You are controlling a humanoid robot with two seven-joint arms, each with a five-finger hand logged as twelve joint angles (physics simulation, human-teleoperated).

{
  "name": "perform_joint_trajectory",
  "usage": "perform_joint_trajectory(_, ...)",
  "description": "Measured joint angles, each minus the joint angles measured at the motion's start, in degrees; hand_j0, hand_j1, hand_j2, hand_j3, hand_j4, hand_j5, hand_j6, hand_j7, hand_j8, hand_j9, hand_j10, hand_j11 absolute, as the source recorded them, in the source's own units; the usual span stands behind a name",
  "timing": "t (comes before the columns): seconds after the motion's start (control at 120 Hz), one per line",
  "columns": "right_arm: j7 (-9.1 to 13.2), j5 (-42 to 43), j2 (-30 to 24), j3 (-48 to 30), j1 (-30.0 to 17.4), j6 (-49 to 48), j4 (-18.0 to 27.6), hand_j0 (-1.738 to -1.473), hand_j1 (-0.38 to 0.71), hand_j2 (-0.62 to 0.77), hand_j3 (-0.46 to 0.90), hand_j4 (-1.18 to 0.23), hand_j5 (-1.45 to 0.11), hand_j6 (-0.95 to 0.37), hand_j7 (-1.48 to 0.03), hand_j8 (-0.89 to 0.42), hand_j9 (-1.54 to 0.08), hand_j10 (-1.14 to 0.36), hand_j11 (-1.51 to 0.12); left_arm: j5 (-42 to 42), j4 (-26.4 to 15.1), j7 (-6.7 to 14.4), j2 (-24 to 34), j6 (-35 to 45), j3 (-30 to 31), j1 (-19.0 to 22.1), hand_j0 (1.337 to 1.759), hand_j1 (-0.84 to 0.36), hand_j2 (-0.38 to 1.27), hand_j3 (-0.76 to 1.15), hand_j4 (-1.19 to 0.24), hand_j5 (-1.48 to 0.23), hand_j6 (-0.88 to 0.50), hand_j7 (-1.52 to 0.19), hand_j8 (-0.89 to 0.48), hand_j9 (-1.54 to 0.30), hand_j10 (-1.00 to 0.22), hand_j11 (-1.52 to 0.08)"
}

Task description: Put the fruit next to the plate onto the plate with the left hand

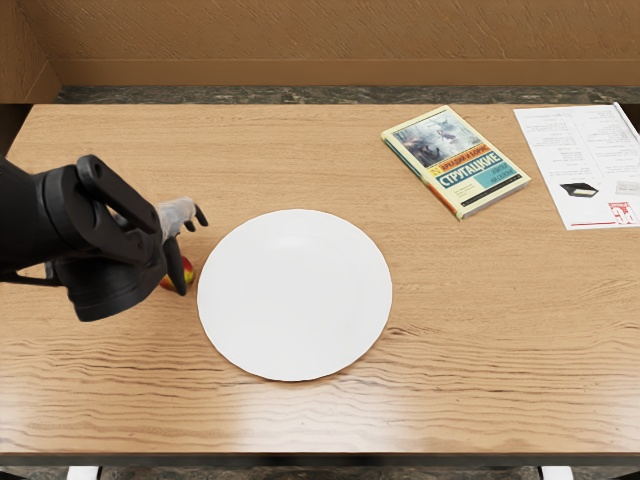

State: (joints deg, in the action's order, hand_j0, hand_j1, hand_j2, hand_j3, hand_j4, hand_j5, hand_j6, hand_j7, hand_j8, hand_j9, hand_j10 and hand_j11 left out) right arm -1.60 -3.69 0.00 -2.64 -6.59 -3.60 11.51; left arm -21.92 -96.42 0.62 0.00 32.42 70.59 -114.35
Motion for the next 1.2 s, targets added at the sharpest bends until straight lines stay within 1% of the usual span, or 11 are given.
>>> perform_joint_trajectory(0.125,0.0,0.0,0.0,0.0,0.0,0.0,0.0,-1.658,-0.33,0.0,0.0,-0.02,-0.02,-0.02,-0.02,-0.02,-0.02,-0.02,-0.02,-0.7,-0.6,-0.5,0.0,1.8,-0.2,0.8,1.658,-0.01,0.06,0.0,-0.3,-0.39,-0.3,-0.39,-0.3,-0.39,-0.3,-0.39)
perform_joint_trajectory(0.317,0.0,0.0,0.0,0.0,0.0,0.0,0.0,-1.658,-0.33,0.0,0.0,-0.02,-0.02,-0.02,-0.02,-0.02,-0.02,-0.02,-0.02,-1.1,-0.6,-0.8,0.0,2.5,-0.1,1.6,1.658,-0.05,0.07,0.0,-0.33,-0.43,-0.33,-0.43,-0.33,-0.43,-0.33,-0.43)
perform_joint_trajectory(0.392,0.0,0.0,0.0,0.0,0.0,0.0,0.0,-1.658,-0.33,0.0,0.0,-0.02,-0.02,-0.02,-0.02,-0.02,-0.02,-0.02,-0.02,-1.3,-0.4,-1.2,0.0,2.5,0.7,3.3,1.658,-0.06,0.07,0.0,-0.34,-0.44,-0.34,-0.44,-0.34,-0.44,-0.34,-0.44)
perform_joint_trajectory(0.45,0.0,0.0,0.0,0.0,0.0,0.0,0.0,-1.658,-0.33,0.0,0.0,-0.02,-0.02,-0.02,-0.02,-0.02,-0.02,-0.02,-0.02,-1.5,-0.1,-1.4,0.0,2.5,1.3,3.8,1.658,-0.07,0.07,0.0,-0.35,-0.45,-0.35,-0.45,-0.35,-0.45,-0.35,-0.45)
perform_joint_trajectory(0.8,0.0,0.0,0.0,0.0,0.0,0.0,0.0,-1.658,-0.33,0.0,0.0,-0.02,-0.02,-0.02,-0.02,-0.02,-0.02,-0.02,-0.02,-1.8,0.5,-1.7,0.0,2.6,1.9,4.0,1.658,-0.17,0.09,0.0,-0.43,-0.56,-0.43,-0.56,-0.43,-0.56,-0.43,-0.56)
perform_joint_trajectory(1.092,0.0,0.0,0.0,0.0,0.0,0.0,0.0,-1.658,-0.33,0.0,0.0,-0.02,-0.02,-0.02,-0.02,-0.02,-0.02,-0.02,-0.02,-1.7,0.6,-1.7,0.0,2.6,1.3,4.9,1.658,-0.19,0.09,0.0,-0.46,-0.58,-0.46,-0.58,-0.47,-0.59,-0.46,-0.59)
perform_joint_trajectory(1.125,0.0,0.0,0.0,0.0,0.0,0.0,0.0,-1.658,-0.33,0.0,0.0,-0.02,-0.02,-0.02,-0.02,-0.02,-0.02,-0.02,-0.02,-1.8,0.8,-1.7,0.0,2.6,1.3,5.3,1.658,-0.19,0.09,0.0,-0.46,-0.58,-0.46,-0.58,-0.43,-0.59,-0.46,-0.59)
perform_joint_trajectory(1.2,0.0,0.0,0.0,0.0,0.0,0.0,0.0,-1.658,-0.33,0.0,0.0,-0.02,-0.02,-0.02,-0.02,-0.02,-0.02,-0.02,-0.02,-1.8,1.1,-1.7,0.0,2.6,1.5,5.5,1.658,-0.2,0.09,0.0,-0.46,-0.59,-0.46,-0.59,-0.44,-0.59,-0.46,-0.59)
